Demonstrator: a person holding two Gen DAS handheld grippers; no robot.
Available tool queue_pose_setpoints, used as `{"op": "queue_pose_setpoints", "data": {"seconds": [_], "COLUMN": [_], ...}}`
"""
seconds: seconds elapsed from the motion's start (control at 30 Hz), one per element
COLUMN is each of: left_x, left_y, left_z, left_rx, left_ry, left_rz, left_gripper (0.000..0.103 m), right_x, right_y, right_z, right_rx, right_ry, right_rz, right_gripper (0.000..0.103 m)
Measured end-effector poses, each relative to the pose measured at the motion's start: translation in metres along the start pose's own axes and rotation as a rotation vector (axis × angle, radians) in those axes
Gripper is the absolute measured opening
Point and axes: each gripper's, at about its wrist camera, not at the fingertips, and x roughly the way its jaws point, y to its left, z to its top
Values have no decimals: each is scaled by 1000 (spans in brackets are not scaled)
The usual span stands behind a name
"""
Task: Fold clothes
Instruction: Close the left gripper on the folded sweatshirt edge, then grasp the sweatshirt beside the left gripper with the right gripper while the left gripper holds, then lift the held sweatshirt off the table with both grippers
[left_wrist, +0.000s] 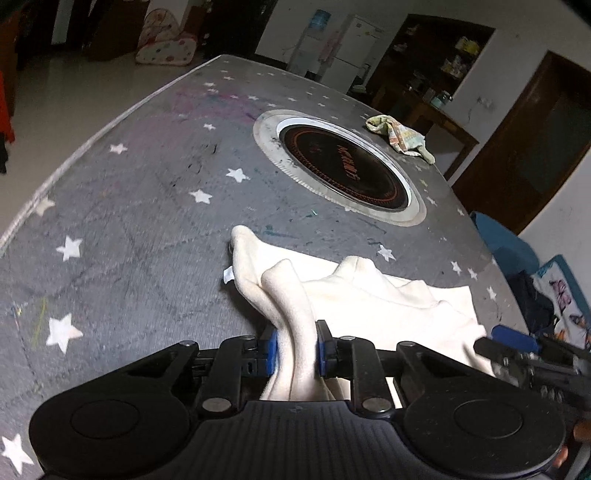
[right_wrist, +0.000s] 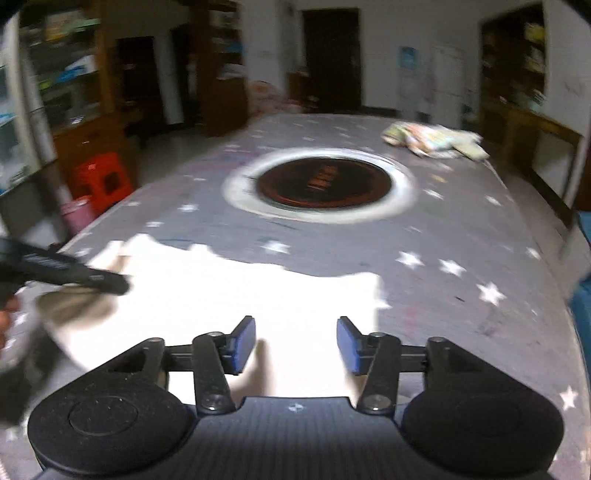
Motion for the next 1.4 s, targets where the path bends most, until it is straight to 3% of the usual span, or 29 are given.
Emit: {"op": "queue_pose_setpoints", "data": {"seconds": [0.1, 0.37, 0.53, 0.6, 0.7, 0.97, 1.4], "left_x": [0, 1, 0, -1, -3, -11, -25], "left_y": [-4, -13, -20, -23, -26, -42, -88], "left_z": [0, 1, 1, 2, 3, 6, 7], "left_rx": [29, 91, 134, 153, 176, 229, 309], "left_ry": [-3, -12, -27, -34, -45, -76, -124], "left_rz": [14, 41, 59, 67, 66, 55, -22], "left_gripper": [22, 22, 22, 22, 22, 19, 17], "right_x": [13, 28, 24, 23, 17, -14, -74], "right_y": [-16, -17, -6, -6, -6, 0, 3], "right_z": [-5, -10, -10, -9, -9, 0, 12], "right_rx": [59, 92, 73, 84, 98, 62, -40], "right_ry": [13, 12, 23, 25, 7, -76, -196], "right_rz": [-6, 40, 70, 74, 70, 50, -50], "right_gripper": [62, 65, 45, 27, 15, 12, 12]}}
